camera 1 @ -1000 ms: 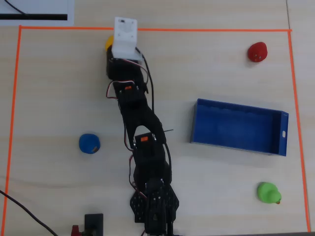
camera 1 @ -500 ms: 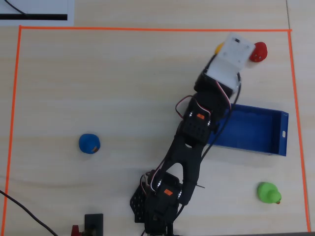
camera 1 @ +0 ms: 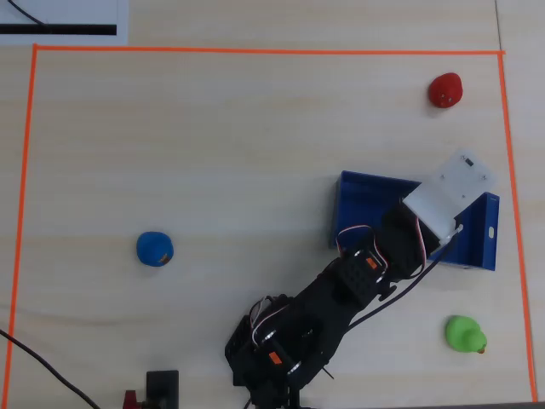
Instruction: Grasp yellow duck and put it into box.
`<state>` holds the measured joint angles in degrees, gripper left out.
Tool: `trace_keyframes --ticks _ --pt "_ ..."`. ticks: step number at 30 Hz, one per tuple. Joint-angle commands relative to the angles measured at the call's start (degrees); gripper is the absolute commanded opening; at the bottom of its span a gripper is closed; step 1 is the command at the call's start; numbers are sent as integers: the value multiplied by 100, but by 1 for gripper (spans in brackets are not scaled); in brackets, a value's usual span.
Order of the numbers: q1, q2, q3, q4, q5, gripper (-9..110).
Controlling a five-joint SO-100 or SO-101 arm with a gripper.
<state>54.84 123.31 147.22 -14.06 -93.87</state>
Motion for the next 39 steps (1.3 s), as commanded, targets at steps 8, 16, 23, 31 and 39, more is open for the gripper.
trace_keyframes --ticks 8,16,23,31,39 --pt "308 879 642 -18 -229 0" --pt "439 765 1204 -185 -563 0" --pt "492 352 1758 -940 -817 0" --pt "404 202 1995 -1292 -765 7" --pt "387 114 2118 -1503 -853 18"
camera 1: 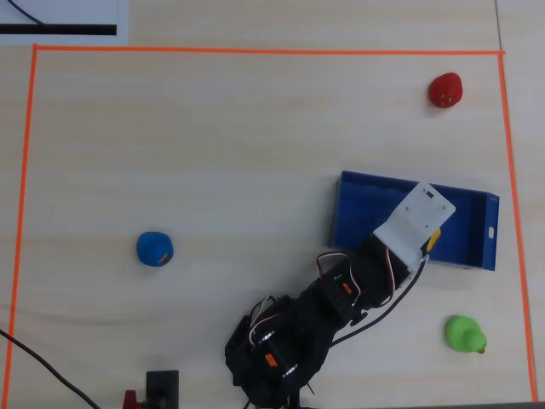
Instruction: Grasp yellow duck and put it into box.
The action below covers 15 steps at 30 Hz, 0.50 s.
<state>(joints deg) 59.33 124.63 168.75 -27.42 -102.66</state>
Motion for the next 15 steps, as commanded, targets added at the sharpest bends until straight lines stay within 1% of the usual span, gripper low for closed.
trace_keyframes --ticks 1,4,7,9,10,11,14,15 --pt "-79 -26 -35 -193 70 18" --pt "-202 9 -149 -281 352 18" --pt "-545 185 -589 -290 914 17" --pt "-826 431 -1002 -18 1283 15" --pt "-967 589 -1292 299 1468 14" --pt "-1099 765 -1687 870 1644 13" --pt "-1556 1134 -3480 3401 2259 12" --pt "-1758 1248 -3902 3814 2408 12"
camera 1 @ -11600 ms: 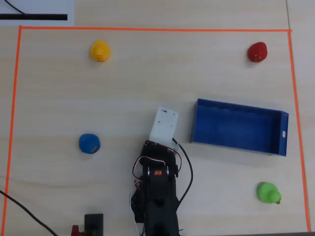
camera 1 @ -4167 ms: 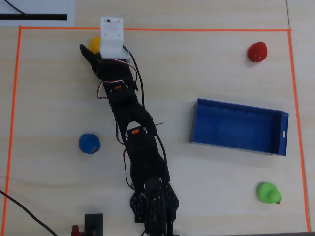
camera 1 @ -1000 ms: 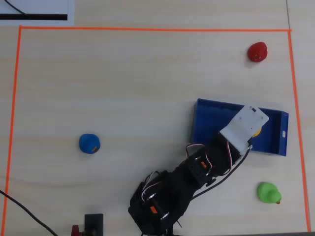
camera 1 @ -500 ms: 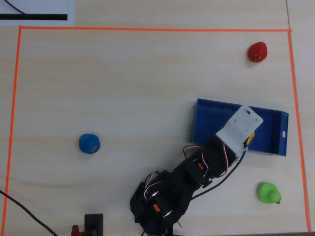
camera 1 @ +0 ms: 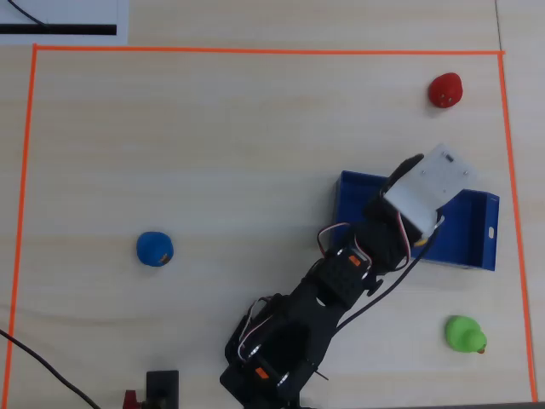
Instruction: Grasp yellow duck and put it into box.
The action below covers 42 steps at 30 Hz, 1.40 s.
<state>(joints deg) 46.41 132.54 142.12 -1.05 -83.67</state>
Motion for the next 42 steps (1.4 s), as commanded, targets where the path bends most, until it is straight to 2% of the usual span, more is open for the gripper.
trace_keyframes --ticks 1,6,15,25,34,42 --pt "-703 598 -1503 1415 598 12" --pt "-2048 1468 -1723 2461 642 10" --pt "-3823 3401 606 4052 826 9" --pt "-4324 5423 3516 4605 967 8" --pt "-4913 5722 3612 6223 1424 7" --pt "-5089 5722 3612 7348 1371 3"
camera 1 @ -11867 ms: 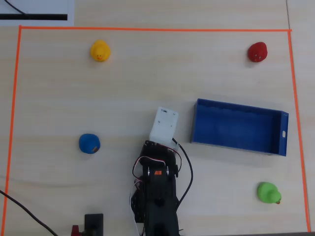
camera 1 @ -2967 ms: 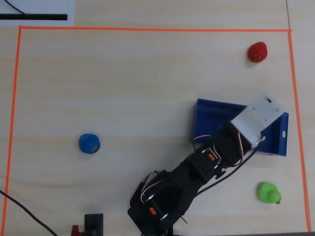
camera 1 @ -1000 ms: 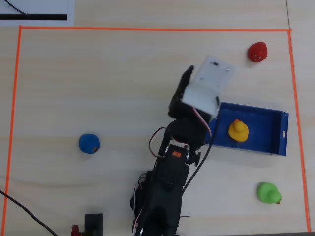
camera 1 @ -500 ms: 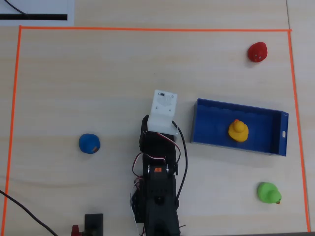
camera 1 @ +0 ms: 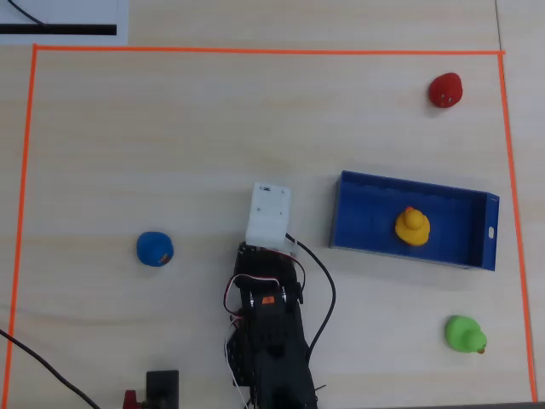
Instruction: Grasp yellow duck and put it into box.
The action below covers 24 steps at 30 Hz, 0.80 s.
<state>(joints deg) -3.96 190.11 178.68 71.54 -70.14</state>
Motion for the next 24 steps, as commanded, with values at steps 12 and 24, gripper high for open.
trace_keyframes --ticks 12,24 --pt "272 -35 -44 316 141 4" --pt "272 -35 -44 316 141 4"
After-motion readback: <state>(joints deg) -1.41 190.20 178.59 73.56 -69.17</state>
